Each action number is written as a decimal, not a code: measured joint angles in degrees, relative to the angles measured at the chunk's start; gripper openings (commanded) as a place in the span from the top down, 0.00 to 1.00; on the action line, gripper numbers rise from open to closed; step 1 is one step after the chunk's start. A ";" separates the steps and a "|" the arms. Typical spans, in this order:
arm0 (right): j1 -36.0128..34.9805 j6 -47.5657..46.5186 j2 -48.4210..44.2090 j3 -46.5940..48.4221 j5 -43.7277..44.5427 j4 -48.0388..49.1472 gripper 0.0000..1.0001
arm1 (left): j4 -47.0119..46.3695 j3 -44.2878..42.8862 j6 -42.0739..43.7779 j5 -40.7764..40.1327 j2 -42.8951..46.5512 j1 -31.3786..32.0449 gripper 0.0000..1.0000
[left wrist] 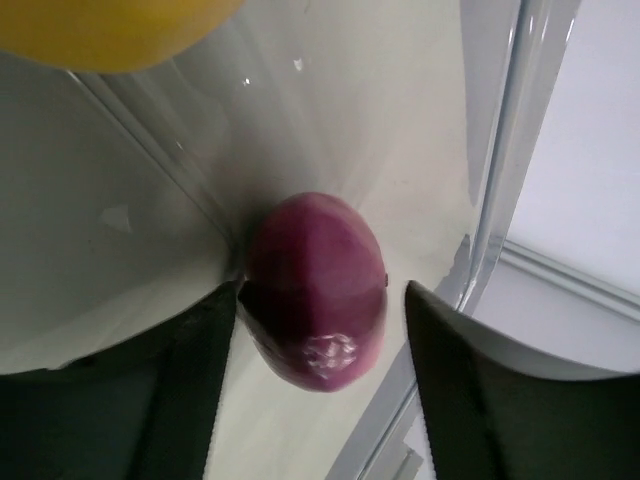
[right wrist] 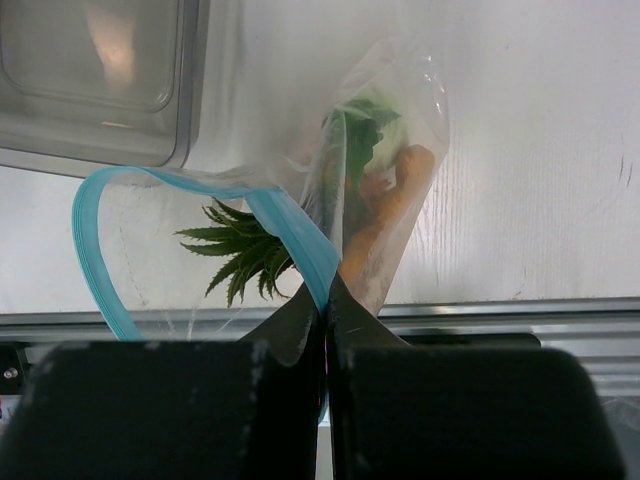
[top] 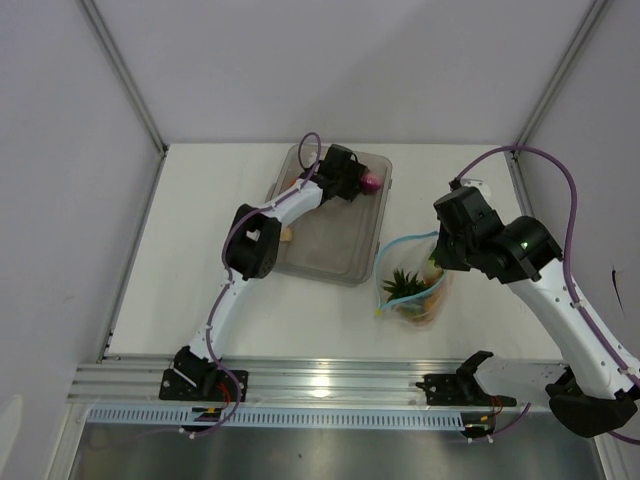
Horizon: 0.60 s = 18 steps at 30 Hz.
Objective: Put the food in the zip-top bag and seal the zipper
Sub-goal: Pick up the fake vegetable from the bin.
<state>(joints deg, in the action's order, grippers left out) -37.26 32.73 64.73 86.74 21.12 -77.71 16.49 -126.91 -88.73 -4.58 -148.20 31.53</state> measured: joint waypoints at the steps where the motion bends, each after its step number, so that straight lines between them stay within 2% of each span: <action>1: 0.00 -0.02 0.00 -0.04 0.00 0.02 1.00 | -0.28 0.00 -0.11 0.02 -0.09 0.00 0.40; 4: 0.00 -0.24 0.00 -0.07 0.02 0.02 1.00 | -1.55 0.00 -0.28 0.26 -0.57 0.00 0.45; 9: 0.00 -0.39 0.02 -0.33 0.02 0.02 1.00 | -3.30 0.22 -0.33 1.11 -1.05 0.00 0.68; 11: 0.00 -0.39 0.02 -0.37 0.02 -0.02 1.00 | -4.74 1.11 -0.35 1.70 -1.05 0.00 0.72; 18: 0.00 -0.44 0.50 -0.37 -0.04 0.02 1.00 | -14.32 16.96 0.31 4.87 6.88 -0.17 0.96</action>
<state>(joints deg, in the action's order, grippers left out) -37.26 32.29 65.23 86.37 21.08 -77.69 2.17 -109.95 -88.42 0.30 -141.32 31.35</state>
